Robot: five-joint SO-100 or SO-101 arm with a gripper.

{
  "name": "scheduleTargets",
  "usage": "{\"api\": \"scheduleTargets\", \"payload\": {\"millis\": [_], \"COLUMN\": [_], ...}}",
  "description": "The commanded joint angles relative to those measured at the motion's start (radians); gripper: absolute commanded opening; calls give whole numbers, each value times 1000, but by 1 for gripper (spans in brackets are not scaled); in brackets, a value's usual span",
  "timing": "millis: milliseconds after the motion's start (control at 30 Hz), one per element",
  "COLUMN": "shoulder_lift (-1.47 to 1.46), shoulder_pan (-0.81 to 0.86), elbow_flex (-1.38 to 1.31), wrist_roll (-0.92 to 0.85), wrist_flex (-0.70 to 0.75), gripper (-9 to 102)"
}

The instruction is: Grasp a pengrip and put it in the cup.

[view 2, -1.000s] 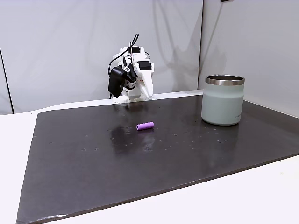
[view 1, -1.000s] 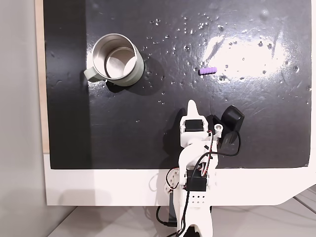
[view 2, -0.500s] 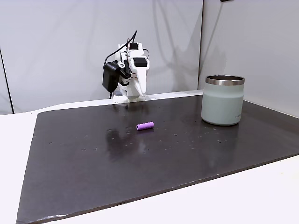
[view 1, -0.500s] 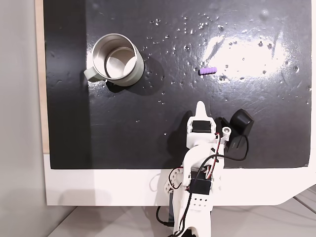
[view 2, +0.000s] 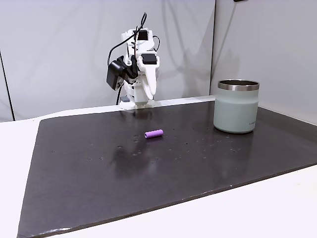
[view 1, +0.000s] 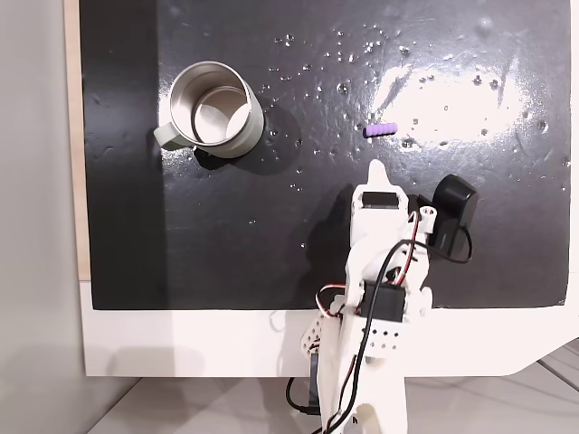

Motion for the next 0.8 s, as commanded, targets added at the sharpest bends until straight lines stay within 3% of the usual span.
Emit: {"api": "scheduleTargets", "payload": {"millis": [0, 767], "shoulder_lift": [-129, -842], "shoulder_pan": [-8, 123], "elbow_flex": [-156, -739], "wrist_roll": [-12, -6], "wrist_flex": [-6, 146], "gripper": [16, 19]}}
